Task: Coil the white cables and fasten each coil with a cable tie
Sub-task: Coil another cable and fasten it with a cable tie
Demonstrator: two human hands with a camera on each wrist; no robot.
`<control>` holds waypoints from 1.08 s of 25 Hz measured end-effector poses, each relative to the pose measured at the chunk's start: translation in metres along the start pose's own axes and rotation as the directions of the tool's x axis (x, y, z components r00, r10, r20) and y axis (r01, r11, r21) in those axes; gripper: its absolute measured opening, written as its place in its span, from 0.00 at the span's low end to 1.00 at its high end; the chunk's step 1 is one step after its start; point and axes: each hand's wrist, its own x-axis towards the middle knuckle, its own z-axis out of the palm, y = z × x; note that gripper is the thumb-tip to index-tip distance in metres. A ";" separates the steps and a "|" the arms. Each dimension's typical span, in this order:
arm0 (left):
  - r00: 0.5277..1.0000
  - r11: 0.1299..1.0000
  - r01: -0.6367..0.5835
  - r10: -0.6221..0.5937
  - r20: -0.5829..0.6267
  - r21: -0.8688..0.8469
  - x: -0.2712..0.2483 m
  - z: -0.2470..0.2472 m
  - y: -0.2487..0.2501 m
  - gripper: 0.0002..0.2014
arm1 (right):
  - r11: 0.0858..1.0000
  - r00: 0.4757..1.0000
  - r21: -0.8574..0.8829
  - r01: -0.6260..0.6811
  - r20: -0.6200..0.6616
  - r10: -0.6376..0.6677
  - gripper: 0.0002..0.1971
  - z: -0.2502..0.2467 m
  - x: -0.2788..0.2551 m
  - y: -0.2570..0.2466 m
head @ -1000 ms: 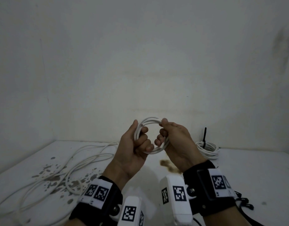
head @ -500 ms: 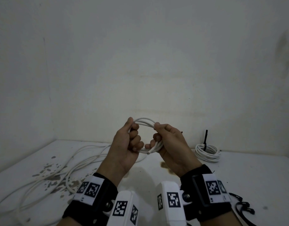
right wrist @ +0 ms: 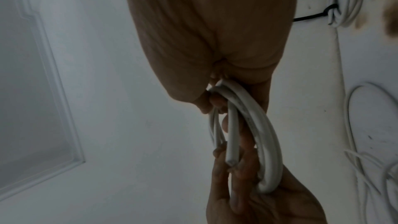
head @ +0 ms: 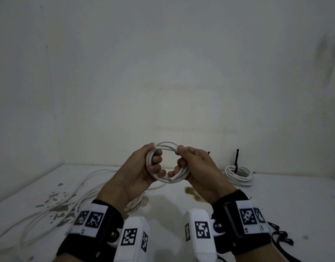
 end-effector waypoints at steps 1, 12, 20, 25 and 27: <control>0.999 1.000 0.028 -0.028 0.018 0.014 -0.001 -0.001 0.002 0.16 | 1.000 1.000 -0.019 -0.010 0.004 0.010 0.12 -0.001 0.000 -0.001; 0.997 0.979 0.058 -0.068 0.041 0.195 -0.011 -0.002 0.004 0.24 | 0.966 0.994 -0.254 0.046 0.104 -0.020 0.15 0.002 -0.004 -0.008; 0.992 0.995 0.073 -0.079 0.095 0.068 -0.011 0.003 0.003 0.22 | 0.924 0.984 -0.364 0.119 0.170 -0.060 0.19 -0.003 -0.011 -0.015; 0.988 0.998 0.062 -0.062 0.143 0.008 -0.012 0.007 0.002 0.20 | 0.916 0.984 -0.378 0.136 0.155 -0.082 0.19 -0.004 -0.007 -0.013; 0.987 0.996 0.084 -0.083 0.138 -0.003 -0.010 0.006 0.002 0.21 | 0.903 0.987 -0.410 0.132 0.138 -0.082 0.19 -0.004 -0.007 -0.012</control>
